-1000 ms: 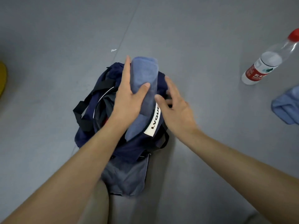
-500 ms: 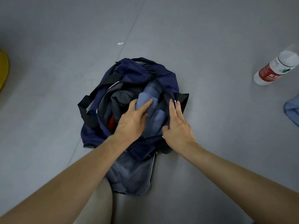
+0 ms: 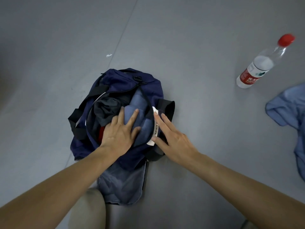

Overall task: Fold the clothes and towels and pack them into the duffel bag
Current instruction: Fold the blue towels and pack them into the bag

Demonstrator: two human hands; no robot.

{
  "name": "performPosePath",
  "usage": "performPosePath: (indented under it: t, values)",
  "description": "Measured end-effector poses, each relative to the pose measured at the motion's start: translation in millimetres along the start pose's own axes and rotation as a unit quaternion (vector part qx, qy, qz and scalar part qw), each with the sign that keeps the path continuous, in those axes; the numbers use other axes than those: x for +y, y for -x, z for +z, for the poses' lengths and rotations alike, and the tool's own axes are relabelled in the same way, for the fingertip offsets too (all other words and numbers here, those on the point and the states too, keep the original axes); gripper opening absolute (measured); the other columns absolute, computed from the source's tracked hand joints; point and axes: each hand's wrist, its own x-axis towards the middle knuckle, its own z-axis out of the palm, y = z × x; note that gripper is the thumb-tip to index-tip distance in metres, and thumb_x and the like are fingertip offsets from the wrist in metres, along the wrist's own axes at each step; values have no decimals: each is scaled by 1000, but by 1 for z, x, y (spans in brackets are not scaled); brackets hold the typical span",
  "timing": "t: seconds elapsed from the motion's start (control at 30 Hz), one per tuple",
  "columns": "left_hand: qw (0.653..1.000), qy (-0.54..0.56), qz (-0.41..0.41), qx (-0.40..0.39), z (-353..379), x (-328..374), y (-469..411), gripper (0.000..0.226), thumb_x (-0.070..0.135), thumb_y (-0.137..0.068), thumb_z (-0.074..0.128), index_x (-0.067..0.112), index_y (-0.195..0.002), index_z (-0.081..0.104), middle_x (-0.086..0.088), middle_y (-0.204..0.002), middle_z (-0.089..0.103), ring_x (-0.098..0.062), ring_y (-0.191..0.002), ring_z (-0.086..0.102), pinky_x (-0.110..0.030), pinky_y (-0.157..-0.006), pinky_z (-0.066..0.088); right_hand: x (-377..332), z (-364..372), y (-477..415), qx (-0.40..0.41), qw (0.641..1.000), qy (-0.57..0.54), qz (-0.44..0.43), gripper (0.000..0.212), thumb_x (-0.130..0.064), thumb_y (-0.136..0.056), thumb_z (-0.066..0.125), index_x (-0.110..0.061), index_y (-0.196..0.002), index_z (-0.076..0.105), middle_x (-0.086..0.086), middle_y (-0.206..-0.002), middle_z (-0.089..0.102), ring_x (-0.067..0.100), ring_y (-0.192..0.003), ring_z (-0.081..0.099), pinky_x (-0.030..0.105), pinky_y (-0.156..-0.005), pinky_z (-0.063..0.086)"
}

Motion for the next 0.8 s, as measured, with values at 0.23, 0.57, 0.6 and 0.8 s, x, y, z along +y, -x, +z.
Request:
performPosePath:
  t: [0.23, 0.57, 0.6, 0.8]
  values:
    - [939, 276, 105, 175, -56, 94, -1, 52, 39, -106, 35, 19, -153, 39, -5, -161, 30, -23, -148, 29, -37, -120, 27, 82, -48, 71, 71, 996, -21, 56, 71, -60, -99, 39, -61, -146, -14, -17, -166, -1, 11, -150, 20, 39, -120, 27]
    - [923, 324, 200, -62, -24, 320, -20, 56, 53, -102, 42, 36, -155, 32, 2, -165, 21, -17, -152, 17, -34, -124, 16, 252, -132, 186, 275, 915, 109, 273, 66, -43, -99, 51, -26, -158, 24, 10, -162, 28, 32, -149, 23, 50, -119, 25]
    - [922, 317, 209, -72, -20, 337, -21, 56, 53, -101, 43, 35, -154, 33, 0, -165, 23, -18, -152, 18, -34, -124, 17, 268, -137, 195, 286, 902, 139, 290, 65, -40, -98, 55, -24, -156, 29, 13, -160, 31, 35, -147, 26, 54, -117, 27]
    - [918, 298, 238, -109, -13, 404, -13, 54, 51, -101, 47, 29, -150, 44, -4, -160, 33, -22, -148, 28, -34, -121, 22, 321, -166, 226, 257, 862, 247, 361, 67, -28, -90, 65, -12, -150, 39, 23, -142, 45, 49, -118, 45, 59, -93, 40]
